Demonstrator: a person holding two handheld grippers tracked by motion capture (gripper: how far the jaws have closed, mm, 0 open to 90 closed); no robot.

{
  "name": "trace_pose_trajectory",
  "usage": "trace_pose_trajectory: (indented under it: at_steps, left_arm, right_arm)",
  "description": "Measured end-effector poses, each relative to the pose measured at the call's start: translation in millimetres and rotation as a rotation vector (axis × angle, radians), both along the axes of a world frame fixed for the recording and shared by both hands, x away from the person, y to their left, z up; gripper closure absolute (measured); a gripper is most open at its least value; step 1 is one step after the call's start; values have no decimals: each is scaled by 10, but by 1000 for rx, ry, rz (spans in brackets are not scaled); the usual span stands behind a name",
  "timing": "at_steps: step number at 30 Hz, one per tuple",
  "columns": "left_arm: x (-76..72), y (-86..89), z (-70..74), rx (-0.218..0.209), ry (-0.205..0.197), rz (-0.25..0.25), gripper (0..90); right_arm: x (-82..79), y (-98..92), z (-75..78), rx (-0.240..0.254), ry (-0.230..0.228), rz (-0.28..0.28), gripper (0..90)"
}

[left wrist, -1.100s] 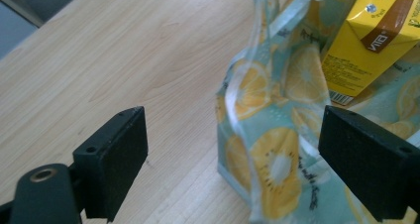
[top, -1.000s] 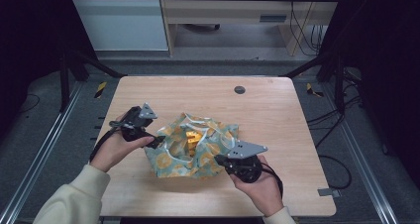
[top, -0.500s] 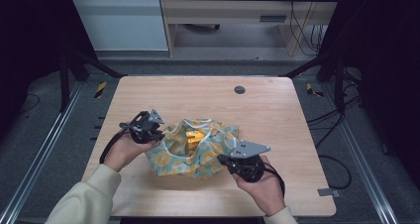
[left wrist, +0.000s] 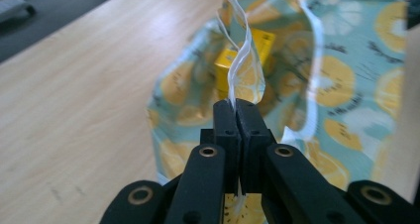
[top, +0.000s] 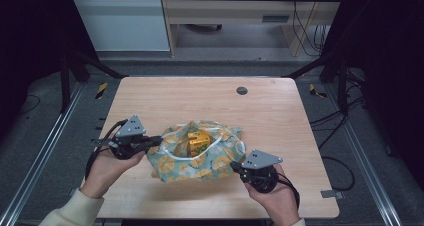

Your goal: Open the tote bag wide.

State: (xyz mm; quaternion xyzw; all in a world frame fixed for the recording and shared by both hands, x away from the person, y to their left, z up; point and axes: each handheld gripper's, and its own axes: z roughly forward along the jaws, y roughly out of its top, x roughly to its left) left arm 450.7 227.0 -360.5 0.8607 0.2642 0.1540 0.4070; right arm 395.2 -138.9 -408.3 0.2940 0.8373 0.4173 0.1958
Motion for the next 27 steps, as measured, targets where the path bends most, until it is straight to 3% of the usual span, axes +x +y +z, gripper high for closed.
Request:
trace_pose_trajectory:
  at_steps: [6,11,13,15,18,23,24,27]
  left_arm:
    - [-158,-3,-151,-5,23,-41,887]
    - [-227,-17,-206,4,23,-66,888]
    - [-232,-20,-250,10,36,-71,888]
    - [-210,-42,-383,45,70,-83,888]
    - [-182,-76,-528,90,89,-89,888]
    - [-143,-98,-680,95,113,-80,888]
    - [-133,-95,-731,78,126,-79,888]
    - [-139,-98,-772,82,131,-83,888]
  right_arm:
    - [-15,-103,-210,-3,40,-40,892]
    - [-27,-153,-281,-16,58,-50,889]
    - [-36,-173,-318,-21,69,-52,889]
    - [-31,-196,-369,-32,87,-57,889]
    - [-14,-206,-419,-60,100,-70,888]
    - [17,-208,-488,-79,120,-73,875]
    - [20,-208,-495,-81,126,-74,859]
    - [22,-209,-489,-71,126,-81,777]
